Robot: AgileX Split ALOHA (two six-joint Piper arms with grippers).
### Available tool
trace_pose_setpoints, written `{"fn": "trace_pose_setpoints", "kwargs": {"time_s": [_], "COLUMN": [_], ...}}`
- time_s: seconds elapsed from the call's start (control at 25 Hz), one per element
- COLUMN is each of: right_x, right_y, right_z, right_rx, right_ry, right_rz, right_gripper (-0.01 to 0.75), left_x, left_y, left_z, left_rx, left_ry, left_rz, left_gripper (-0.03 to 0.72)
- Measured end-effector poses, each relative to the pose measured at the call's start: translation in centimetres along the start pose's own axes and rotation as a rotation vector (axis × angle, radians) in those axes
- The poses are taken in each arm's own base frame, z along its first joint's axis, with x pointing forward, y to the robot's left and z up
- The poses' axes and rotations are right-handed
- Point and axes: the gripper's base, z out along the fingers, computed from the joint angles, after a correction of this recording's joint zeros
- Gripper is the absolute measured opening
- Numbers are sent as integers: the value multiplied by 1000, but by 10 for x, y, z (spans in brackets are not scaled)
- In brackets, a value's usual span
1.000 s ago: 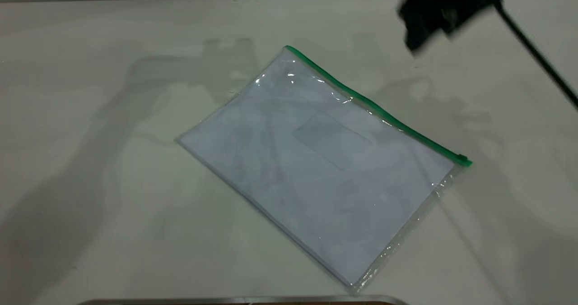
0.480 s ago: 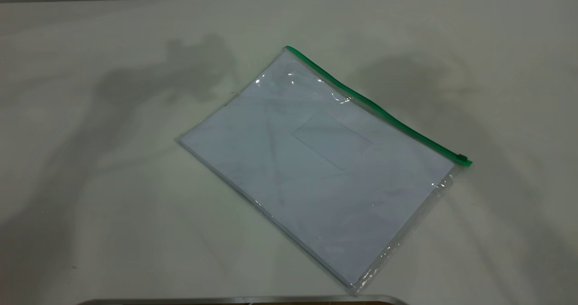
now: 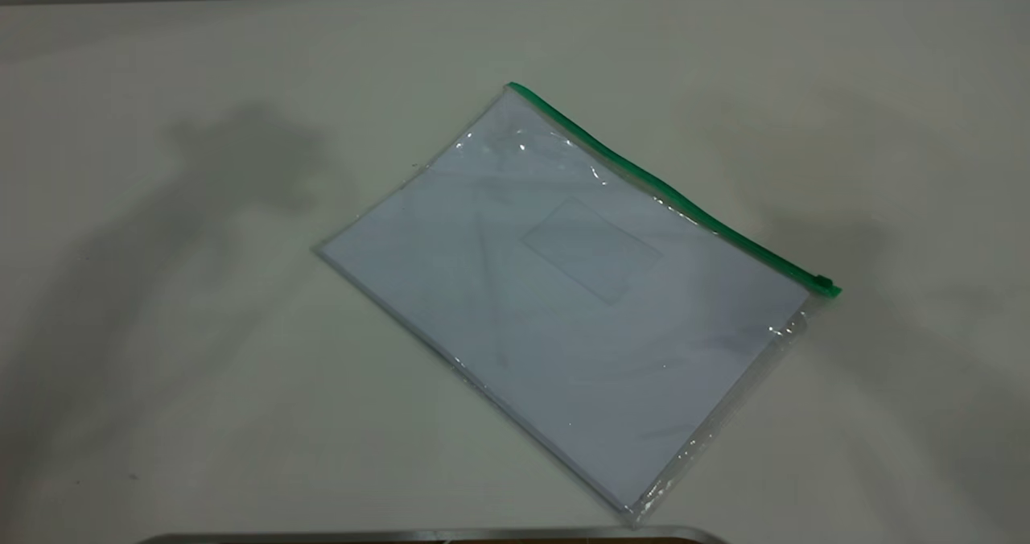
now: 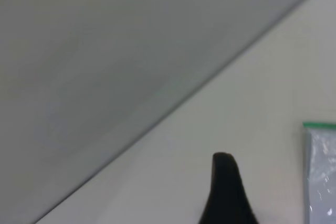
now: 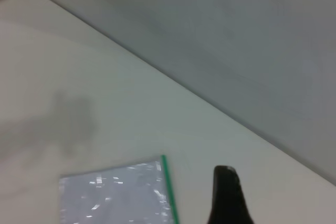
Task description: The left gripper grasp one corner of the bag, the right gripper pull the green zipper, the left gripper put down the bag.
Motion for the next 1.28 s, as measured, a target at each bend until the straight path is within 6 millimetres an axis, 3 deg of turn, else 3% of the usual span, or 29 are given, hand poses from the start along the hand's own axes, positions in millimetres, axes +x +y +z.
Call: {"fn": "trace_pose_setpoints", "kwargs": {"time_s": [0.24, 0.36, 0.48, 0.68, 0.96, 1.28], "right_x": [6, 20, 47, 108, 201, 291], "right_y": [28, 42, 54, 76, 94, 109], "right_z": [-67, -97, -123, -159, -160, -153], "right_rx": [-111, -146, -141, -131, -90, -46], "right_ry": [-57, -98, -108, -119, -82, -91], "right_rz": [-12, -7, -14, -21, 6, 69], "right_gripper": [531, 531, 531, 531, 531, 531], "left_x": [0, 10, 36, 103, 192, 270], "left_y": [-3, -11, -27, -60, -102, -137], "left_z": [-79, -120, -156, -204, -220, -204], "left_rx": [-109, -136, -141, -168, -171, -146], "left_ry": [-120, -169, -174, -146, -96, -49], "left_rz": [-158, -234, -273, -278, -290, -330], "left_gripper": [590, 590, 590, 590, 590, 590]}}
